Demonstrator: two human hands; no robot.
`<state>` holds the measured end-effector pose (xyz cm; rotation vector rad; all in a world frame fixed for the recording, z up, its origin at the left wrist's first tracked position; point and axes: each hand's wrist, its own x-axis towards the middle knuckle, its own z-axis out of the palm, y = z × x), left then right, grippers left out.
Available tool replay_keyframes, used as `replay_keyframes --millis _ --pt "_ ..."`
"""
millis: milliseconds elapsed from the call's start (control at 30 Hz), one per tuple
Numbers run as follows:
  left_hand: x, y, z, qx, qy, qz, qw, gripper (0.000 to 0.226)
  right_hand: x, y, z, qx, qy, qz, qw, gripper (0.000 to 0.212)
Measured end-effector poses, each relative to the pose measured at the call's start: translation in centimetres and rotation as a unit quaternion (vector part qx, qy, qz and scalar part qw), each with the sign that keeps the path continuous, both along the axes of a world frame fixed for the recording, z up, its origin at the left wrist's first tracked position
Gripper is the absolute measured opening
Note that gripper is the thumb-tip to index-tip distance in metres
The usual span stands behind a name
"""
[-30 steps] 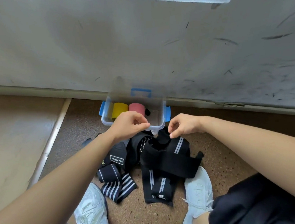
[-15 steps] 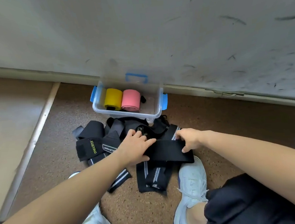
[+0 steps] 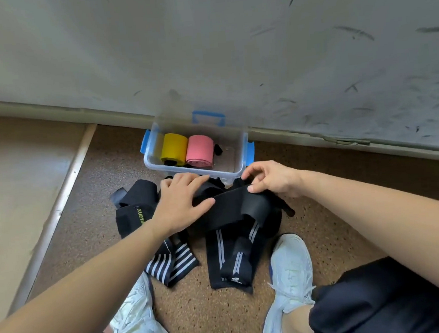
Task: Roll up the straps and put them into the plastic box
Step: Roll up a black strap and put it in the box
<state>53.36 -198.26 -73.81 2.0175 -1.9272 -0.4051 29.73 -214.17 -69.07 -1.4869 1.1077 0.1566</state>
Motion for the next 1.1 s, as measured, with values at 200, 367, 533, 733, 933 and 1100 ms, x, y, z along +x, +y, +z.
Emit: replay_keyframes --millis 200,367,533,733,933,1100 --pt "-4.8 -1.5 3.1 -0.006 0.309 -0.014 0.951 0.067 4.1 0.0 2.9 0.097 -0.089 -0.167 0.977 0.015" --pt "-3.3 -4.1 5.1 -0.012 0.497 0.175 0.850 0.016 4.7 -1.2 5.6 0.107 -0.116 -0.165 0.974 0.026" --pt "-0.3 -5.4 7.8 0.033 0.633 0.270 0.725 0.018 5.7 -0.2 4.9 0.005 -0.090 -0.062 0.994 0.023" --pt "4.8 -5.0 11.0 0.028 0.676 0.242 0.695 0.024 8.8 3.4 2.4 0.015 -0.122 0.067 0.990 0.054" --pt "8.5 -3.6 13.9 -0.055 0.621 0.308 0.718 0.027 10.7 3.9 2.9 0.014 -0.149 0.083 0.985 0.031" --pt "10.9 -2.9 14.9 -0.155 0.581 0.400 0.691 0.013 9.8 3.8 5.4 -0.014 -0.139 0.137 0.981 0.014"
